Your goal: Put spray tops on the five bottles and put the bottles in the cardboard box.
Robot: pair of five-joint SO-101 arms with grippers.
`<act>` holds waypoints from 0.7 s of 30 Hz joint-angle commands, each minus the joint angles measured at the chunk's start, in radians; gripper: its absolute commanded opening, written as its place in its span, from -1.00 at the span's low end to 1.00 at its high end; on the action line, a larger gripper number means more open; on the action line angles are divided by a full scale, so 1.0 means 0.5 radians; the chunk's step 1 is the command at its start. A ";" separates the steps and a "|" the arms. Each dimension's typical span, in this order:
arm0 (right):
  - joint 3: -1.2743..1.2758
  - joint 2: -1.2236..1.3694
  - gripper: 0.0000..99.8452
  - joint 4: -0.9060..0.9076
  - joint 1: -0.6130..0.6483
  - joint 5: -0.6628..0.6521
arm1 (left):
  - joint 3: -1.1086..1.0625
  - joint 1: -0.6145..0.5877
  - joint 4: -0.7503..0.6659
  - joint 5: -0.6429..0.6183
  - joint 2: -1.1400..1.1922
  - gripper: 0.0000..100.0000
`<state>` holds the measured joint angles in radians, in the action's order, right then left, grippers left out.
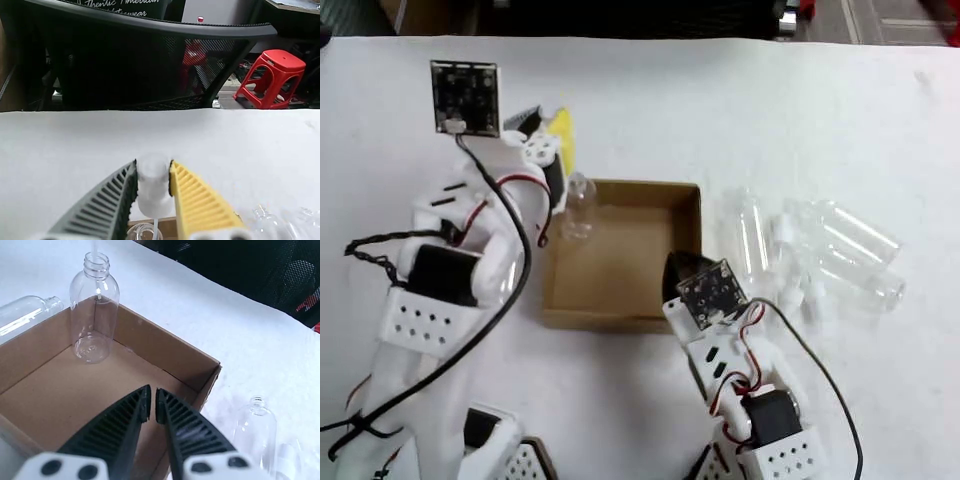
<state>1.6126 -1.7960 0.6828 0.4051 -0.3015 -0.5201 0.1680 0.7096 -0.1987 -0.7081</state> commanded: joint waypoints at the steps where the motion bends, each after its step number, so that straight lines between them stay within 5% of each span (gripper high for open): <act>1: -0.018 -0.011 -0.97 -0.041 0.014 -0.021 | -0.083 -0.017 -0.206 -0.012 -0.023 -0.94; 21: -0.018 -0.011 -0.97 -0.041 0.014 -0.021 | -0.580 -0.017 -0.641 -0.006 -0.011 -0.94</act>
<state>1.6126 -1.7960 0.6828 0.4051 -0.3015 -0.7948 0.1680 0.4457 -0.1987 -0.7081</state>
